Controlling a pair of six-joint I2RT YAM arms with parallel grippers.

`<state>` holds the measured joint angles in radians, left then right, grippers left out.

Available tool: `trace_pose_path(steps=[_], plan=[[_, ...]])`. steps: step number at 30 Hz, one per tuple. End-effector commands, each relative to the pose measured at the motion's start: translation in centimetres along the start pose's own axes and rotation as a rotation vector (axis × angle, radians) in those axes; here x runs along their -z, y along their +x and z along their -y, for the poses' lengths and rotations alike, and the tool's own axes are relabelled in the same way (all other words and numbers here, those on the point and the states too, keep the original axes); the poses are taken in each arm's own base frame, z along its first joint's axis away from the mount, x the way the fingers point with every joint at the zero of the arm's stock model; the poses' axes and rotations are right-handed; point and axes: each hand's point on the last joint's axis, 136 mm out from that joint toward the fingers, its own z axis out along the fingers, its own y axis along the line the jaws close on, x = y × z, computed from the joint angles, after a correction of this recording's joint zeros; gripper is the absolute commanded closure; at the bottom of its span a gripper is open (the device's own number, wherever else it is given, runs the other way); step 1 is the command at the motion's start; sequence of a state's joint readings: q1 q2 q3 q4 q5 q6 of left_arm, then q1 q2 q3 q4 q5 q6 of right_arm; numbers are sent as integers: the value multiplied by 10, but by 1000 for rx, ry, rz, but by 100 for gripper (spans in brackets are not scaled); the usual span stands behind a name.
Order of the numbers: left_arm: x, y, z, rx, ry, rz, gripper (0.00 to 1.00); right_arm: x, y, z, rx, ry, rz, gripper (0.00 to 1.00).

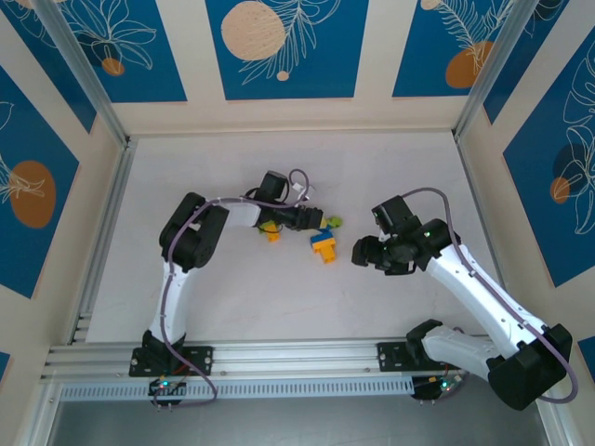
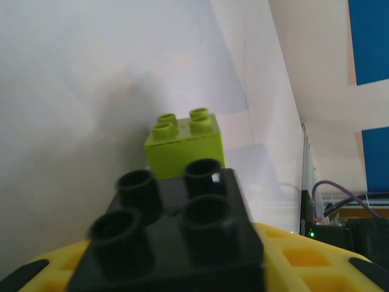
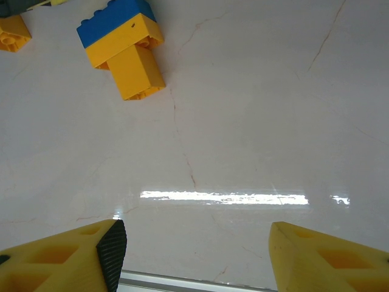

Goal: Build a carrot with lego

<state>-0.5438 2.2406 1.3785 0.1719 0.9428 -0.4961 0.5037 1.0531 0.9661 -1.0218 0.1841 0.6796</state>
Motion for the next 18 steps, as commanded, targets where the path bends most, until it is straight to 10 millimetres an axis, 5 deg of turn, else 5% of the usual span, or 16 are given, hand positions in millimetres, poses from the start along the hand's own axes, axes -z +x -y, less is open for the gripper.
trace_pose_path(steps=[1, 7, 14, 18], plan=[[7, 6, 7, 22, -22, 7, 49, -3, 4, -1, -7, -4, -8, 35], [10, 15, -2, 55, -57, 8, 29, -3, 5, -1, 1, 0, -3, 35], [14, 0, 7, 38, -87, 6, 3, -5, 6, -3, 7, 14, -2, 35], [19, -2, 7, 37, -122, -13, 1, -2, 4, -5, 16, 24, 5, 34]])
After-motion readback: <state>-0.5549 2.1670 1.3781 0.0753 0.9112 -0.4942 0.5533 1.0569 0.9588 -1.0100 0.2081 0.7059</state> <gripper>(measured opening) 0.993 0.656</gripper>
